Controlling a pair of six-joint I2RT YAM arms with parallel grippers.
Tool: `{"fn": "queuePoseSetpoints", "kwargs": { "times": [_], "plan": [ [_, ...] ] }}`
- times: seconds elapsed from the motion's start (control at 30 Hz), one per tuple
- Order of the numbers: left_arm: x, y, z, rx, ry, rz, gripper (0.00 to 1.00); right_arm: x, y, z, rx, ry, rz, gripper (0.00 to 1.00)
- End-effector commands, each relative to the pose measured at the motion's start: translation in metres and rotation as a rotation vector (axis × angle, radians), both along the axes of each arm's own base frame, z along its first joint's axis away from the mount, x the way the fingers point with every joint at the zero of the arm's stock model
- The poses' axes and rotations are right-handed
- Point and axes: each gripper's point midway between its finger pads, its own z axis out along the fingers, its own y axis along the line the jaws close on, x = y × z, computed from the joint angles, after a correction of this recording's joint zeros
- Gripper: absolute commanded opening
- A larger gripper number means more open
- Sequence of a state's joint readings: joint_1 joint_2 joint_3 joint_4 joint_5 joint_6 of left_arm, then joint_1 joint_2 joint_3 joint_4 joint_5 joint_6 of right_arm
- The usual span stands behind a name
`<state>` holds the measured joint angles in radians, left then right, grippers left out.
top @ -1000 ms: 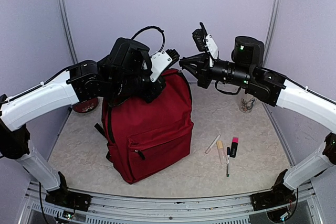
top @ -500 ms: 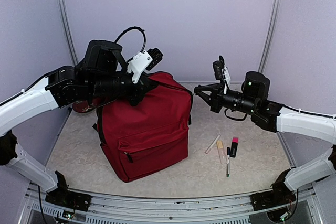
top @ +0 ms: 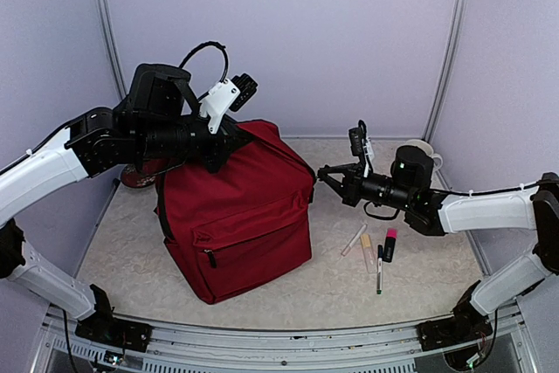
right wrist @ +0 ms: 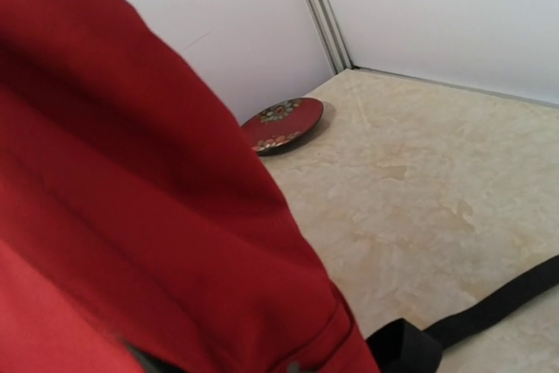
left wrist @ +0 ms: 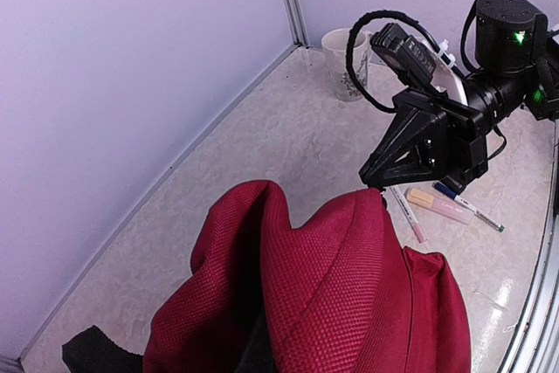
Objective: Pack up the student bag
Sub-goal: Unzip the largest pocket of the student bag, then grab the lower front pocket of the student bag.
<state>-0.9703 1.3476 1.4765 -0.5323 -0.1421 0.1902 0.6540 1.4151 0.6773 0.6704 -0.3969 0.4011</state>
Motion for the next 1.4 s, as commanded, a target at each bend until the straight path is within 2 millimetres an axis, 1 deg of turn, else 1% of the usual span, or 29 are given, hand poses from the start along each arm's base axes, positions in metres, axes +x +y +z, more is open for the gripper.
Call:
{"fn": "queuePoseSetpoints", "kwargs": {
  "times": [0.0, 0.07, 0.13, 0.27, 0.33, 0.43, 0.5, 0.53, 0.57, 0.63, 0.7, 0.73, 0.77, 0.83, 0.87, 0.9, 0.97, 1.03, 1.1, 1.17, 1.2, 1.23, 1.27, 1.37],
  "plan": [
    [0.0, 0.038, 0.088, -0.232, -0.144, 0.105, 0.0, 0.021, -0.039, -0.071, -0.189, 0.162, -0.168, 0.0],
    [0.002, 0.044, 0.093, -0.251, -0.148, 0.128, 0.0, 0.014, -0.04, -0.077, -0.187, 0.188, -0.156, 0.0],
    [0.003, 0.048, 0.096, -0.264, -0.149, 0.143, 0.0, 0.006, -0.043, -0.091, -0.177, 0.226, -0.146, 0.0],
    [0.002, 0.048, 0.096, -0.275, -0.142, 0.14, 0.0, -0.006, -0.038, -0.104, -0.18, 0.252, -0.119, 0.0],
    [0.002, 0.047, 0.096, -0.276, -0.141, 0.138, 0.0, -0.008, -0.036, -0.103, -0.188, 0.247, -0.111, 0.0],
    [0.002, 0.046, 0.096, -0.279, -0.139, 0.134, 0.0, -0.006, -0.034, -0.096, -0.185, 0.227, -0.112, 0.0],
    [0.001, 0.045, 0.094, -0.277, -0.131, 0.127, 0.0, -0.003, -0.033, -0.087, -0.195, 0.201, -0.111, 0.0],
    [0.001, 0.044, 0.093, -0.277, -0.128, 0.122, 0.0, -0.002, -0.033, -0.076, -0.199, 0.166, -0.111, 0.0],
    [0.001, 0.042, 0.091, -0.276, -0.123, 0.118, 0.0, -0.001, -0.033, -0.065, -0.198, 0.136, -0.112, 0.07],
    [0.001, 0.04, 0.088, -0.279, -0.11, 0.115, 0.0, -0.001, -0.035, -0.034, -0.178, 0.055, -0.118, 0.31],
    [0.0, 0.038, 0.085, -0.287, -0.1, 0.105, 0.0, -0.006, -0.04, 0.002, -0.132, -0.04, -0.128, 0.49],
    [0.0, 0.037, 0.085, -0.297, -0.098, 0.103, 0.0, -0.011, -0.043, 0.016, -0.108, -0.076, -0.128, 0.55],
    [0.0, 0.036, 0.084, -0.302, -0.096, 0.105, 0.0, -0.017, -0.044, 0.029, -0.084, -0.108, -0.116, 0.59],
    [0.003, 0.037, 0.083, -0.314, -0.093, 0.118, 0.0, -0.029, -0.042, 0.042, -0.062, -0.143, -0.083, 0.71],
    [0.004, 0.036, 0.082, -0.316, -0.09, 0.128, 0.0, -0.036, -0.038, 0.045, -0.065, -0.159, -0.062, 0.73],
    [0.007, 0.037, 0.08, -0.315, -0.09, 0.143, 0.0, -0.046, -0.031, 0.046, -0.078, -0.18, -0.032, 0.74],
    [0.012, 0.038, 0.077, -0.307, -0.09, 0.172, 0.0, -0.069, -0.008, 0.044, -0.131, -0.247, 0.049, 0.72],
    [0.015, 0.038, 0.076, -0.302, -0.09, 0.186, 0.0, -0.1, 0.02, 0.035, -0.204, -0.341, 0.177, 0.69],
    [0.015, 0.035, 0.075, -0.302, -0.083, 0.18, 0.0, -0.135, 0.048, 0.025, -0.283, -0.481, 0.322, 0.66],
    [0.013, 0.032, 0.074, -0.302, -0.076, 0.164, 0.0, -0.164, 0.069, 0.015, -0.342, -0.61, 0.442, 0.65],
    [0.013, 0.031, 0.073, -0.302, -0.073, 0.162, 0.0, -0.177, 0.079, 0.004, -0.375, -0.657, 0.5, 0.64],
    [0.013, 0.03, 0.073, -0.302, -0.071, 0.16, 0.0, -0.182, 0.086, -0.002, -0.407, -0.701, 0.533, 0.64],
    [0.013, 0.029, 0.071, -0.299, -0.068, 0.157, 0.0, -0.183, 0.093, -0.01, -0.442, -0.728, 0.553, 0.64],
    [0.012, 0.025, 0.069, -0.297, -0.061, 0.144, 0.0, -0.173, 0.113, -0.026, -0.547, -0.778, 0.587, 0.64]
  ]
}}
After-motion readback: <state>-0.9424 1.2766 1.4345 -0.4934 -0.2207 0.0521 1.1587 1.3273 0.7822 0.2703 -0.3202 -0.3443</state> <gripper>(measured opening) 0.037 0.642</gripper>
